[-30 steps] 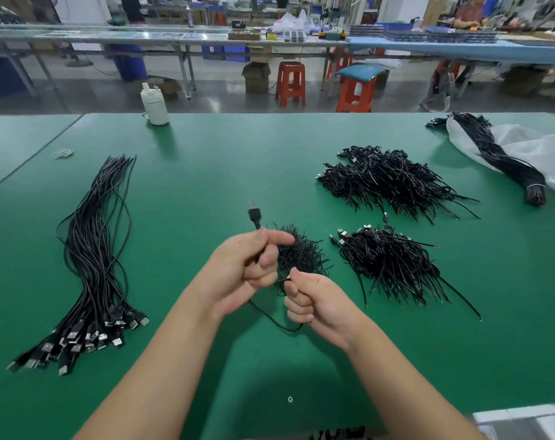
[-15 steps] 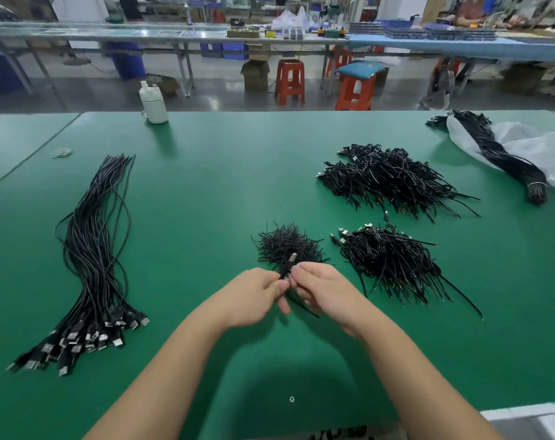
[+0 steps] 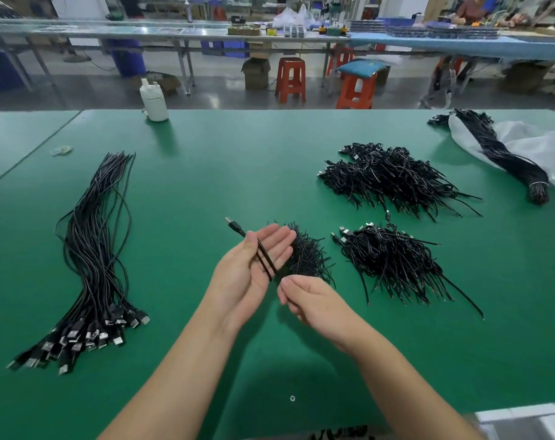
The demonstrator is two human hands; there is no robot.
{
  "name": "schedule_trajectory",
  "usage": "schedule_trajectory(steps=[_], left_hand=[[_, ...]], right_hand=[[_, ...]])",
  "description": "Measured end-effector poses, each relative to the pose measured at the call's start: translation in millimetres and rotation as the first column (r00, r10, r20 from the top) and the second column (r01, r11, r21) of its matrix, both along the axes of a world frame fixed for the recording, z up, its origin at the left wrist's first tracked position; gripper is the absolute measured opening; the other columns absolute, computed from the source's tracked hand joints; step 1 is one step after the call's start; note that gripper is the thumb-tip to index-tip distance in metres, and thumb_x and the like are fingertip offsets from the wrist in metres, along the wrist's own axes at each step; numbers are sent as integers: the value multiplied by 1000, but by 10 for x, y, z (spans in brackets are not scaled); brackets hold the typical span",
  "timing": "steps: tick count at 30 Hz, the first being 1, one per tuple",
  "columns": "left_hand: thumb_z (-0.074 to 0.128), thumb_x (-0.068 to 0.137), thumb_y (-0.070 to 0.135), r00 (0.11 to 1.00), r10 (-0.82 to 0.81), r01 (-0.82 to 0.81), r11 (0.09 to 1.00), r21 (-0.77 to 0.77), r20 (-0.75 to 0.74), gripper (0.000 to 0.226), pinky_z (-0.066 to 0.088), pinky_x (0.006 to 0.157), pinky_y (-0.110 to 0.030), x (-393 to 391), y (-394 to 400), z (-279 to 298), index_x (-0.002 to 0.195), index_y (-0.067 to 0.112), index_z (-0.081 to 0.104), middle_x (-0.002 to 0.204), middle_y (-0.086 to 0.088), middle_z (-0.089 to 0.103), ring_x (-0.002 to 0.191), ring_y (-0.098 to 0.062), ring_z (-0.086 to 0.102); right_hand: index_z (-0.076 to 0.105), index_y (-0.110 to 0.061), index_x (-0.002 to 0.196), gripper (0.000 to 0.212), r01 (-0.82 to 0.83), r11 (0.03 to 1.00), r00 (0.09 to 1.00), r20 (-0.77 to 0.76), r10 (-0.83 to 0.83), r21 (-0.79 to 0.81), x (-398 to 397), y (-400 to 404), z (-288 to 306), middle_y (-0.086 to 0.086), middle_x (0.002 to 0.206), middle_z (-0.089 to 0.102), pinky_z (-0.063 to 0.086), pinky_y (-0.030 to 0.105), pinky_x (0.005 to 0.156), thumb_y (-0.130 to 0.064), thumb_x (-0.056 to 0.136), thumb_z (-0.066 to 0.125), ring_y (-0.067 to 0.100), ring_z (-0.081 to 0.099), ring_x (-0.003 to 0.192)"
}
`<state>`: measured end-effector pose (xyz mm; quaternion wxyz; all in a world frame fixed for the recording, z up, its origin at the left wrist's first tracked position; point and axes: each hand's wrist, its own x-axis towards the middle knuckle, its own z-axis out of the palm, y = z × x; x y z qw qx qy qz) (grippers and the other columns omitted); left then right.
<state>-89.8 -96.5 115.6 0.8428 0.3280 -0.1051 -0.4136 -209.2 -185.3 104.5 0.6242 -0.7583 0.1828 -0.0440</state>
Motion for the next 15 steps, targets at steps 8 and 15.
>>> schedule_trajectory(steps=[8, 15], left_hand=[[51, 95, 24, 882, -235, 205, 972, 117, 409, 29, 31, 51, -27, 76, 120, 222, 87, 9, 75, 62, -4, 61, 39, -10, 36], [43, 104, 27, 338, -667, 193, 740, 645, 664, 33, 39, 48, -20, 62, 187, 185, 97, 8, 70, 77, -5, 75, 43, -15, 46]], right_hand=[[52, -15, 73, 33, 37, 857, 991, 94, -99, 513, -2, -236, -41, -6, 54, 21, 12, 21, 44, -26, 103, 45, 11, 12, 50], [50, -13, 75, 33, 93, 890, 988, 70, -138, 447, -42, -390, 73, -5, 54, 23, 10, 22, 45, -24, 105, 41, 9, 13, 49]])
